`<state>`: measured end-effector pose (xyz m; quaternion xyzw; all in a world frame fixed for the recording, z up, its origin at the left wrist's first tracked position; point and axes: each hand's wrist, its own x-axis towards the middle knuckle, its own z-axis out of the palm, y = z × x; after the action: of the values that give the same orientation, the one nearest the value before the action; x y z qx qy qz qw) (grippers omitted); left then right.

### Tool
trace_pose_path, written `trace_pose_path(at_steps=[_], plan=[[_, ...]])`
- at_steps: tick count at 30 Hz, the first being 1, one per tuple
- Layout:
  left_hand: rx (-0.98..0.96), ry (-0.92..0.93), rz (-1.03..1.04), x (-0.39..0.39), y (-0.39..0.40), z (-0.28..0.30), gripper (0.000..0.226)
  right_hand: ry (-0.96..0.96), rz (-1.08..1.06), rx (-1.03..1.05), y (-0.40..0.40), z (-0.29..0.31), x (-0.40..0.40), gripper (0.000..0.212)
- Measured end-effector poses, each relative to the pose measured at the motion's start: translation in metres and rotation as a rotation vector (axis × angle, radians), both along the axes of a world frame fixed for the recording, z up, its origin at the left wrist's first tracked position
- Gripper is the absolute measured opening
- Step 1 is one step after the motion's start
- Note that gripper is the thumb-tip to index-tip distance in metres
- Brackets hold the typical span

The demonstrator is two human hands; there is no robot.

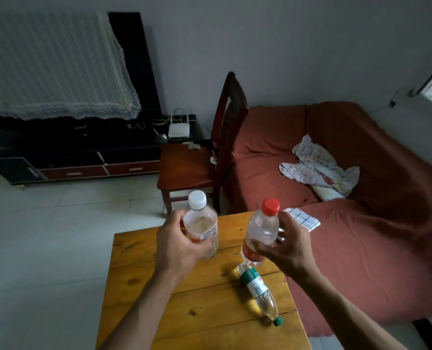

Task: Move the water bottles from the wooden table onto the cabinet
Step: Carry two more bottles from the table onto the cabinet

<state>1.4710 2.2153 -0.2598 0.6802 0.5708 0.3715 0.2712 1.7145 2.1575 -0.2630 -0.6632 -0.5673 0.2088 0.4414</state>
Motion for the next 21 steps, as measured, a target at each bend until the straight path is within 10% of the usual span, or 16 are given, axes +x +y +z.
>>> trace_pose_path(at_steps=[21], plan=[[0.114,0.051,0.132,-0.013,-0.130,0.065,0.060,-0.007,0.140,0.080,-0.097,0.049,0.005,0.049]])
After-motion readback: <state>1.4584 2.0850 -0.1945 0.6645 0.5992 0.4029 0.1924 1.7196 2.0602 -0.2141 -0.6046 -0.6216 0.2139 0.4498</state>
